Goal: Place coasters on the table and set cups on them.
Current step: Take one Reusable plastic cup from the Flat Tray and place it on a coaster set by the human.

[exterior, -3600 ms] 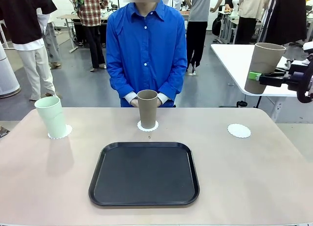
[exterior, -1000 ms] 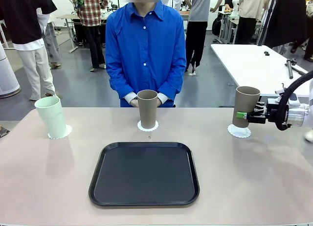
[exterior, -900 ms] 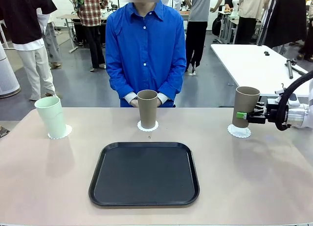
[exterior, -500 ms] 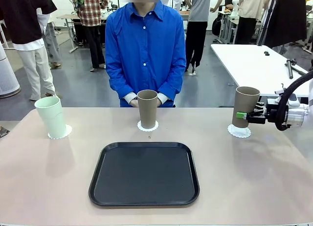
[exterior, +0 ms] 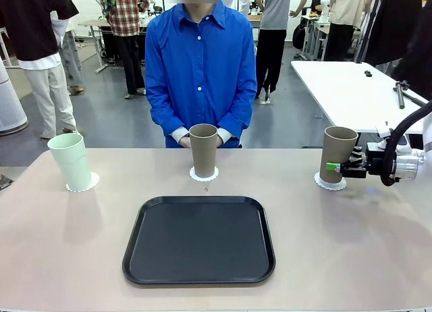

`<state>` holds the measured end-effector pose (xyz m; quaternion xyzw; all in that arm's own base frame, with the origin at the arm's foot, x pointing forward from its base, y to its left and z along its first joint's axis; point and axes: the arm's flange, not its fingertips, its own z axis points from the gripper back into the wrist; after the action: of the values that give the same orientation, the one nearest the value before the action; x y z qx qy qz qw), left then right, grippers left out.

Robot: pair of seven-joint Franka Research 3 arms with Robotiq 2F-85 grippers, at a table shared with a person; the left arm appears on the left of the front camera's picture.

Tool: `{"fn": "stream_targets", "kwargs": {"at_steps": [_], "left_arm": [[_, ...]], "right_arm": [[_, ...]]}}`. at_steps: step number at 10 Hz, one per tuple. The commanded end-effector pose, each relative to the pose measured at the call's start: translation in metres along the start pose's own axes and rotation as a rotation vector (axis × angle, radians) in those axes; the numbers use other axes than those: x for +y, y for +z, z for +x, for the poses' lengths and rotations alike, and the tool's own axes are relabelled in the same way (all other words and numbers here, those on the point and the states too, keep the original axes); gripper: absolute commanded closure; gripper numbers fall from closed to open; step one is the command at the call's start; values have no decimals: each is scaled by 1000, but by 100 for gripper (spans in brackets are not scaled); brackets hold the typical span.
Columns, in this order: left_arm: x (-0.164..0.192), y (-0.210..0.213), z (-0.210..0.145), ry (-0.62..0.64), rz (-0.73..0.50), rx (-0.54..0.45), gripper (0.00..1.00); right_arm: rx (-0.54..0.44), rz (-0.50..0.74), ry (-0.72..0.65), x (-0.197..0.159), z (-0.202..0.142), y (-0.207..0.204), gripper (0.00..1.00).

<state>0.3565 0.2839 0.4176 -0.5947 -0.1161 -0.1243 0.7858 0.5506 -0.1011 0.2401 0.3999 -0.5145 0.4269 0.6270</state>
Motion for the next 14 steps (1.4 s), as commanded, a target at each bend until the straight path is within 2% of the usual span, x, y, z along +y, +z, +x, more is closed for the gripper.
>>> {"fn": "stream_targets", "kwargs": {"at_steps": [1,9,10,14], "left_arm": [[-3,1,0,-4,2,0,0],[-3,1,0,-4,2,0,0],[-3,1,0,-4,2,0,0],[-3,1,0,-4,2,0,0]], "right_arm": [[2,30,37,-7,-1,4,18],[-49,67,-6,-19,-21,4,18],[-56,65,-17,-20,-23,6,0],[-32,104,6,-20,-22,9,0]]}}
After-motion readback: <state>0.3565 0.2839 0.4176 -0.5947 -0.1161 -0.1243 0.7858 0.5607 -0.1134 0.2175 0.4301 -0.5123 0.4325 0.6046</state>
